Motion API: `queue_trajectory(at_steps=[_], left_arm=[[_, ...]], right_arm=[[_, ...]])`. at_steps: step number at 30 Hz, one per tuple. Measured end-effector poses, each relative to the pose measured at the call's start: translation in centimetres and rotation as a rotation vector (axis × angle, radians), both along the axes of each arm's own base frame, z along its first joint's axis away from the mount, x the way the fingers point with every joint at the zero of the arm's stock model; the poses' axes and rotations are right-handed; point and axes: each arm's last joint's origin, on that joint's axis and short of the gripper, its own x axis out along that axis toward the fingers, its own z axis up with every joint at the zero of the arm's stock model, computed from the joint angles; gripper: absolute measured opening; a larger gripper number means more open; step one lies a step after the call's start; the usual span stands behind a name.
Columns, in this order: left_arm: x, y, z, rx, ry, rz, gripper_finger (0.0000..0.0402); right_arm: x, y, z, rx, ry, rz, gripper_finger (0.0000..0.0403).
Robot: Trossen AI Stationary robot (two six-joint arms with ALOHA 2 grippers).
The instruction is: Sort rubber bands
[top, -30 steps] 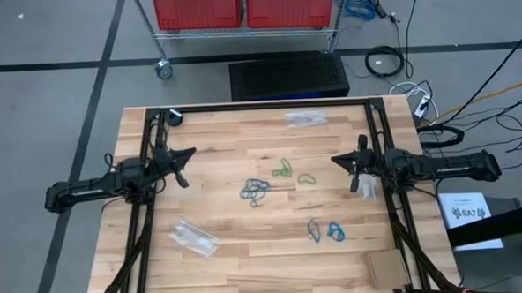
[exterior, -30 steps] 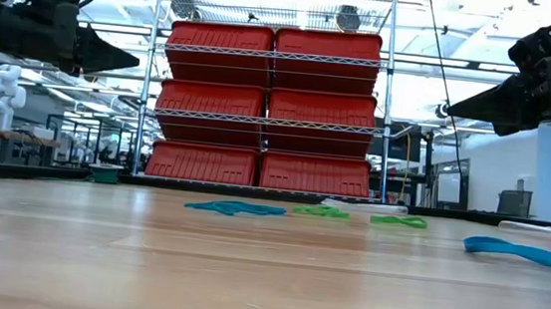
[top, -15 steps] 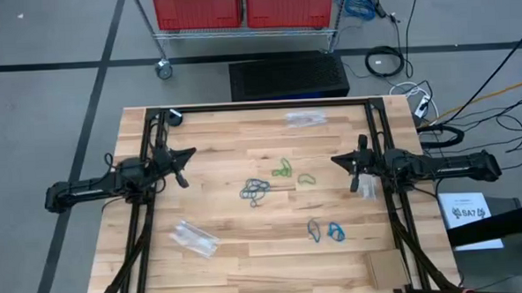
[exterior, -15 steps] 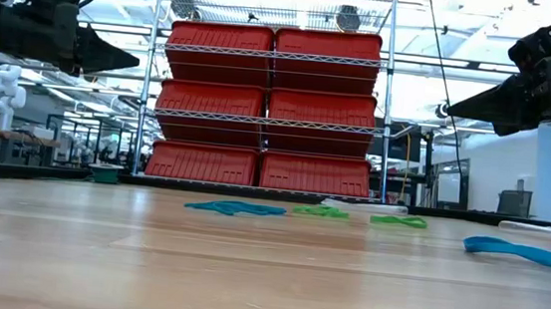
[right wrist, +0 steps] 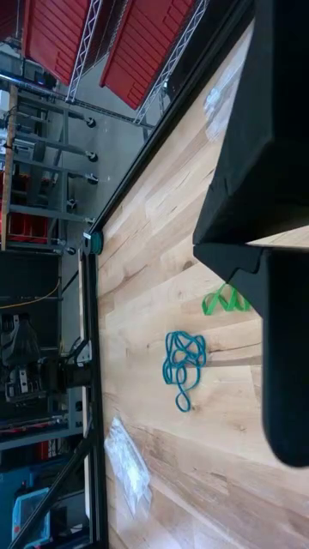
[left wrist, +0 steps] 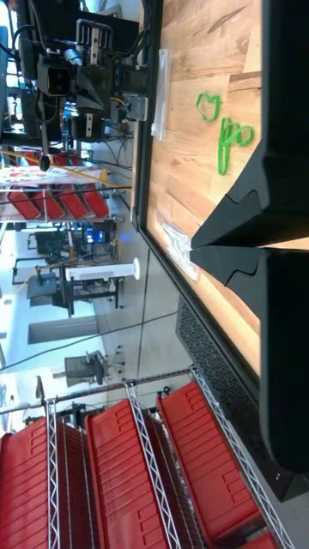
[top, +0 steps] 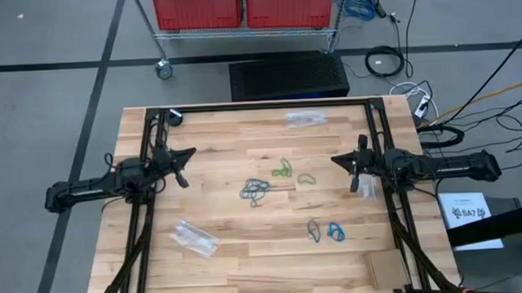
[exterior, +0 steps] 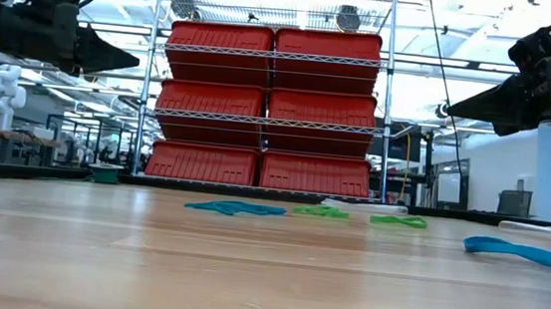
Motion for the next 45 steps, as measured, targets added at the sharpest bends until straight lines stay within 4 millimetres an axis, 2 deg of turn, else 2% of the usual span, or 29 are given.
queue_trajectory(at_steps=[16, 20, 29, 33, 39, 45], left_arm=[[0.0, 0.0, 0.1, 0.004, -0.006, 0.003, 0.0002], [-0.1, 0.0, 0.7, 0.129, -0.005, 0.017, 0.0002], [-0.4, 0.3, 2.4, 0.150, -0.187, 0.079, 0.0002], [0.3, 0.6, 1.5, 0.030, -0.141, 0.057, 0.0002], [2.0, 1.6, 0.1, -0.163, -0.045, 0.046, 0.0002], [4.9, 3.2, 1.1, -0.259, 0.093, 0.014, 0.0014]], right_arm=[[0.0, 0.0, 0.0, 0.000, -0.001, 0.000, 0.0000], [0.0, 0.0, 0.0, 0.000, -0.002, -0.001, 0.0000], [0.0, 0.0, 0.0, -0.004, -0.004, 0.000, 0.0000], [0.0, 0.0, 0.2, -0.032, -0.016, 0.003, 0.0000], [0.1, 0.0, 1.2, 0.005, -0.130, -0.012, 0.0000], [0.0, -0.3, 1.3, -0.007, -0.132, -0.090, 0.0000]])
